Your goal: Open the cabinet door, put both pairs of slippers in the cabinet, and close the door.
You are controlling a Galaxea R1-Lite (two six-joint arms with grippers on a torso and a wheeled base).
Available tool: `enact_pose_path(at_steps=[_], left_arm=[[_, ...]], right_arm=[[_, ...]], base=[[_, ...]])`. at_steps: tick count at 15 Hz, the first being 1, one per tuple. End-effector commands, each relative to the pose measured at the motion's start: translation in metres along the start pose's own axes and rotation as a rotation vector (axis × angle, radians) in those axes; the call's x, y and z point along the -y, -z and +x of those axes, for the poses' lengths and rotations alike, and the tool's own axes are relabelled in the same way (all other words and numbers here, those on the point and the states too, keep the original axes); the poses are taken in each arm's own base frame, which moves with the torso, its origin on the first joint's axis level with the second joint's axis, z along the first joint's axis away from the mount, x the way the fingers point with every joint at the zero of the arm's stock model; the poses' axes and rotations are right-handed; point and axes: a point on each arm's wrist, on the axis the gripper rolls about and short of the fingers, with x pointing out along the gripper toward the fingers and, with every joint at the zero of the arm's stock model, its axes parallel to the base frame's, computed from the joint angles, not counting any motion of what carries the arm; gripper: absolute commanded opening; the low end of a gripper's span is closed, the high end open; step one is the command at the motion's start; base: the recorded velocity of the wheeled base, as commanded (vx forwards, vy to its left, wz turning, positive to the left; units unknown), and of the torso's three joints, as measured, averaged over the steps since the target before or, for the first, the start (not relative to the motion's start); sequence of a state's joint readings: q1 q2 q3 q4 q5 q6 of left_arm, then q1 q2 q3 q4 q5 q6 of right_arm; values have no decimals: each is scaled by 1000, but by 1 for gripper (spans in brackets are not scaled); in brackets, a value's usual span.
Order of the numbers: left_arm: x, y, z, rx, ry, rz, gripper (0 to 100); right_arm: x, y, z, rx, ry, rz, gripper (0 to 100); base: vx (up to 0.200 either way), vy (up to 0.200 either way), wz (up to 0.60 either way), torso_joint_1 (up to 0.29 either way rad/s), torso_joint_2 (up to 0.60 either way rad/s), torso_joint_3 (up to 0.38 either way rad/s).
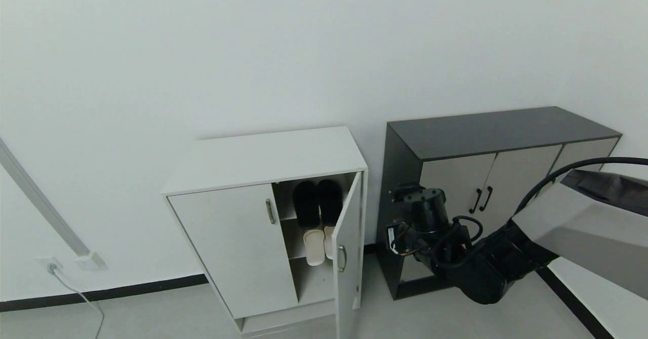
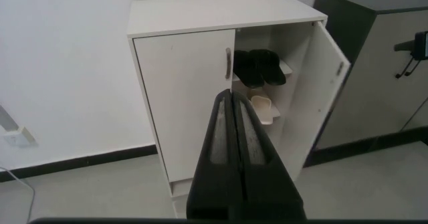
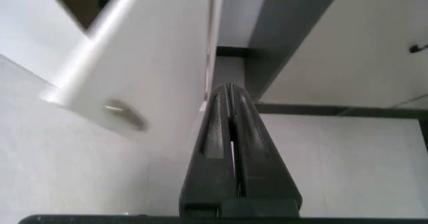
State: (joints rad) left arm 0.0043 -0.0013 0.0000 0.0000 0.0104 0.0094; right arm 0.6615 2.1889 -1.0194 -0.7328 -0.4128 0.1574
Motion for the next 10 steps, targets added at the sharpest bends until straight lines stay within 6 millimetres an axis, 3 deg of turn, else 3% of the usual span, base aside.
enact_pose_path(at_steps=[1, 5, 10], left_arm=[[0, 0, 0, -1, -1, 0, 0], [0, 0, 0, -1, 1, 0, 0], [0, 0, 0, -1, -1, 0, 0]], right_arm=[[-2, -2, -3, 7, -8, 1, 0], [-3, -1, -3, 5, -14, 1, 0], [-2, 3, -3, 19, -58, 9, 0]], base=[[0, 0, 600, 2, 2, -2], [0, 0, 600, -1, 5, 7], [0, 0, 0, 0, 0, 0]])
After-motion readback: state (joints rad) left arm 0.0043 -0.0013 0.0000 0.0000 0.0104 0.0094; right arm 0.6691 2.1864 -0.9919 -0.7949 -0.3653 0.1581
